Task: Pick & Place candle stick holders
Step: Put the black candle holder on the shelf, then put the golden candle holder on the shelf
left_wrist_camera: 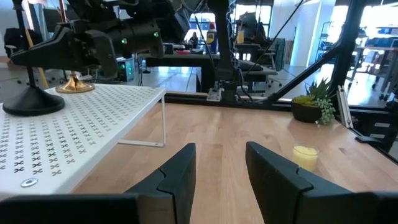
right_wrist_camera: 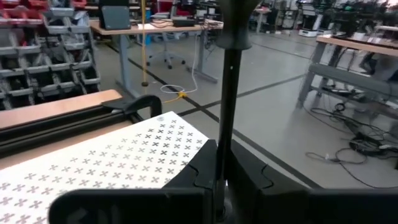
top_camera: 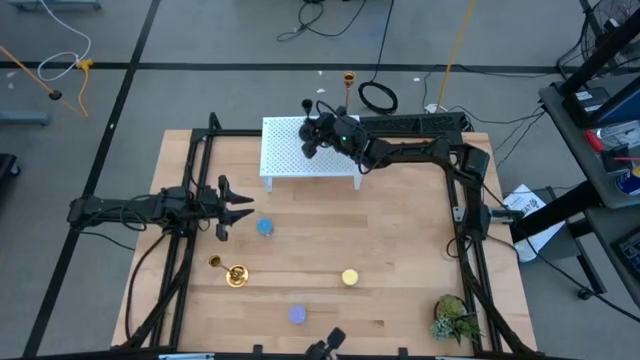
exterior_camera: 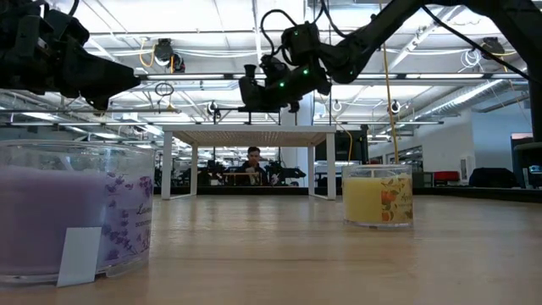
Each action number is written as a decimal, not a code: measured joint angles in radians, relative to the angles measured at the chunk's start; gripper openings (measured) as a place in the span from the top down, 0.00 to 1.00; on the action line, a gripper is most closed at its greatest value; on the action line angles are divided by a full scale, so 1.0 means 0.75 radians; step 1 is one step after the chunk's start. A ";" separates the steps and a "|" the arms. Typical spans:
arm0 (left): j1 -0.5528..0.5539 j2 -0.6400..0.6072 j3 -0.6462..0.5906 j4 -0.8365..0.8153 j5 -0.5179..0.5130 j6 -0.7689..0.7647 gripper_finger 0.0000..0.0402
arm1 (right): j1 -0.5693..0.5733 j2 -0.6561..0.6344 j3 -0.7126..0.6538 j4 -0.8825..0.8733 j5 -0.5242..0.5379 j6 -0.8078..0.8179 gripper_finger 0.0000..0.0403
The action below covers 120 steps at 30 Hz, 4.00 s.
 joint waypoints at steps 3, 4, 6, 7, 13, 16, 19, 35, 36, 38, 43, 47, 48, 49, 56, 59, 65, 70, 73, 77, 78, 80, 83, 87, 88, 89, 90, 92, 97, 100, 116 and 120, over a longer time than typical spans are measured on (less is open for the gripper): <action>-0.001 0.000 0.000 0.000 0.000 -0.001 0.63 | -0.015 0.000 0.000 -0.005 -0.005 0.026 0.97; -0.001 0.000 0.000 0.000 0.000 -0.002 0.63 | -0.020 0.000 0.000 -0.011 -0.005 0.038 0.97; -0.001 0.000 0.000 -0.001 0.000 -0.002 0.63 | -0.027 -0.001 0.000 -0.016 -0.005 0.040 0.97; -0.001 0.000 0.000 -0.001 0.000 -0.005 0.63 | -0.029 -0.001 0.000 -0.016 -0.006 0.039 0.97; -0.001 0.000 0.000 -0.001 0.001 -0.028 0.63 | -0.029 -0.001 0.000 -0.020 -0.006 0.034 0.91; -0.001 0.000 0.000 -0.001 0.001 -0.029 0.63 | -0.029 -0.001 -0.001 -0.024 -0.008 0.035 0.86; -0.001 0.000 0.000 -0.001 0.001 -0.034 0.63 | -0.024 -0.001 -0.001 -0.024 -0.009 0.034 0.81; -0.001 0.000 0.000 -0.001 0.004 -0.090 0.63 | 0.079 -0.001 -0.002 -0.019 0.240 -0.113 0.61; -0.001 0.000 0.000 -0.001 0.004 -0.097 0.63 | 0.080 -0.001 -0.002 -0.024 0.240 -0.109 0.61; 0.000 0.000 0.000 -0.001 0.004 -0.102 0.63 | 0.085 -0.001 -0.002 -0.040 0.241 -0.100 0.60; 0.000 0.000 0.000 -0.001 0.054 -0.095 0.63 | 0.105 -0.007 -0.002 -0.058 0.242 -0.101 0.60; 0.000 0.000 0.000 -0.001 0.176 -0.026 0.63 | 0.123 -0.056 -0.002 -0.108 0.246 -0.107 0.60; 0.000 0.000 0.000 -0.001 0.184 -0.018 0.63 | 0.128 -0.067 -0.002 -0.123 0.257 -0.102 0.60; 0.000 0.000 0.000 0.000 0.183 -0.014 0.63 | 0.132 -0.081 -0.002 -0.147 0.288 -0.099 0.60; 0.000 -0.001 0.012 -0.010 0.074 0.055 0.63 | 0.168 -0.162 -0.002 -0.353 0.381 -0.107 0.61; -0.001 -0.001 0.045 -0.063 -0.004 0.048 0.63 | 0.214 -0.192 -0.002 -0.435 0.379 -0.110 0.61; 0.000 0.003 0.215 -0.400 -0.059 -0.006 0.63 | 0.327 -0.272 -0.002 -0.492 0.379 -0.198 0.62; -0.004 0.045 0.387 -0.663 0.053 -0.074 0.63 | 0.409 -0.321 -0.002 -0.505 0.378 -0.226 0.62; -0.029 0.086 0.407 -0.626 0.266 -0.086 0.63 | 0.447 -0.339 -0.002 -0.522 0.379 -0.226 0.62; -0.095 0.155 0.407 -0.646 0.501 -0.060 0.63 | 0.487 -0.340 -0.002 -0.521 0.379 -0.270 0.62; -0.113 0.171 0.407 -0.642 0.524 -0.036 0.63 | 0.495 -0.340 -0.002 -0.521 0.378 -0.281 0.62; -0.152 0.193 0.407 -0.632 0.533 -0.003 0.63 | 0.507 -0.340 -0.002 -0.521 0.378 -0.282 0.62; -0.205 0.209 0.407 -0.642 0.526 0.002 0.63 | 0.522 -0.340 -0.002 -0.521 0.378 -0.279 0.63; -0.261 0.209 0.407 -0.682 0.466 0.070 0.63 | 0.545 -0.340 -0.002 -0.521 0.378 -0.277 0.63; -0.272 0.209 0.407 -0.697 0.422 0.104 0.63 | 0.550 -0.340 -0.002 -0.520 0.378 -0.277 0.63; -0.282 0.209 0.407 -0.712 0.391 0.112 0.63 | 0.557 -0.340 -0.002 -0.520 0.378 -0.278 0.63; -0.293 0.210 0.407 -0.725 0.381 0.106 0.63 | 0.561 -0.340 -0.002 -0.520 0.377 -0.278 0.63; -0.318 0.217 0.407 -0.748 0.386 0.066 0.63 | 0.571 -0.340 -0.002 -0.520 0.378 -0.279 0.63; -0.386 0.217 0.406 -0.830 0.512 0.003 0.63 | 0.585 -0.340 -0.002 -0.520 0.374 -0.281 0.63; -0.431 0.217 0.405 -0.869 0.578 0.006 0.63 | 0.585 -0.340 -0.002 -0.520 0.374 -0.281 0.63; -0.609 0.335 0.405 -0.741 0.516 0.056 0.63 | 0.584 -0.340 -0.002 -0.519 0.373 -0.280 0.63; -0.651 0.435 0.405 -0.628 0.449 0.055 0.63 | 0.584 -0.340 -0.002 -0.519 0.373 -0.280 0.63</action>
